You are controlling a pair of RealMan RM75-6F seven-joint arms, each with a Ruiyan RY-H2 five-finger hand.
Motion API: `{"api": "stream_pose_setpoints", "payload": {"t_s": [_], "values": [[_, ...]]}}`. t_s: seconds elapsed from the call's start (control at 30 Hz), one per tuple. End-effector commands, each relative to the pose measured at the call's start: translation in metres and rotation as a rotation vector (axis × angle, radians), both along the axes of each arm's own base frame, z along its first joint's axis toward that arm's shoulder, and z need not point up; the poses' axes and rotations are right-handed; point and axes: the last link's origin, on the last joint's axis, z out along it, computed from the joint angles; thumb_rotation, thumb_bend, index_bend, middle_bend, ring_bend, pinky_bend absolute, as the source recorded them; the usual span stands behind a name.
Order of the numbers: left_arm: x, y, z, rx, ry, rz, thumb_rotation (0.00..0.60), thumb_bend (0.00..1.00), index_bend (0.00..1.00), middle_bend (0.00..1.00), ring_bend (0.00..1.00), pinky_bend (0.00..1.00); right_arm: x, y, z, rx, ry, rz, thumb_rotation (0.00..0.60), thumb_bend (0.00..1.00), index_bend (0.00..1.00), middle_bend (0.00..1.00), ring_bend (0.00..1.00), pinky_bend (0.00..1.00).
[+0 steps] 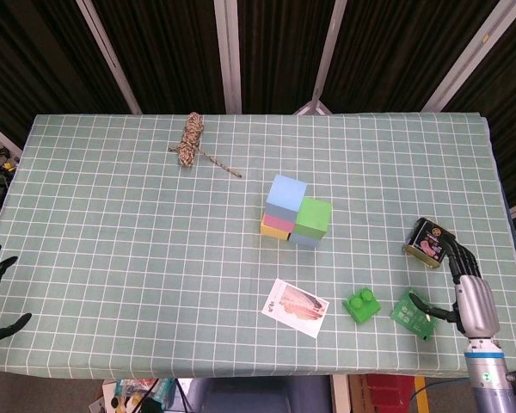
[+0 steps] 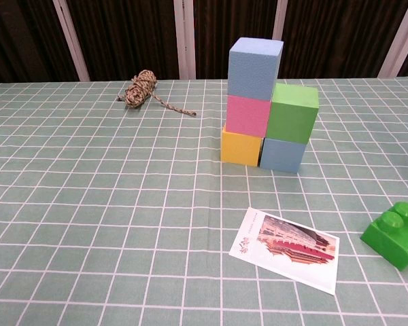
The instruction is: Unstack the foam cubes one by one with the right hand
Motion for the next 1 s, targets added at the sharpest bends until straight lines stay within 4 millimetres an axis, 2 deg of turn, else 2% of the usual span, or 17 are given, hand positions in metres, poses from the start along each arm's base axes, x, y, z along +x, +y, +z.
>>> {"api": "stream_pose_setpoints", "payload": {"t_s": [0.03,0.23,0.43,0.7,1.0], "values": [[-0.014,-0.006,0.011,0.085,0.082,0.127,0.6,0.17,0.16,0.0,0.0,0.0,0.01,-0.021,-0.004,0.061,-0.115,-0.021,0.6,0.19,0.05,0.06,0.04,0.0],[-0.012,-0.003,0.006,0.009,0.074,0.075,0.6,0.17,0.16,0.0,0.0,0.0,0.03,-0.048,-0.018,0.126,-0.185,-0.047,0.6,0.19,0.05,0.06,0.04,0.0],[-0.013,-0.004,0.01,-0.007,0.041,0.042,0.6,0.17,0.16,0.0,0.0,0.0,0.049,-0.071,-0.042,0.16,-0.2,-0.074,0.6,0.19,0.05,0.06,0.04,0.0],[-0.013,-0.002,0.011,-0.007,0.015,0.008,0.6,0.17,0.16,0.0,0.0,0.0,0.08,-0.087,-0.067,0.185,-0.175,-0.047,0.6,0.19,0.05,0.06,0.04,0.0],[-0.014,0.003,0.012,-0.002,0.003,-0.002,0.6,0.17,0.17,0.0,0.0,0.0,0.112,-0.098,-0.087,0.19,-0.173,-0.032,0.6,0.19,0.05,0.06,0.04,0.0]]}}
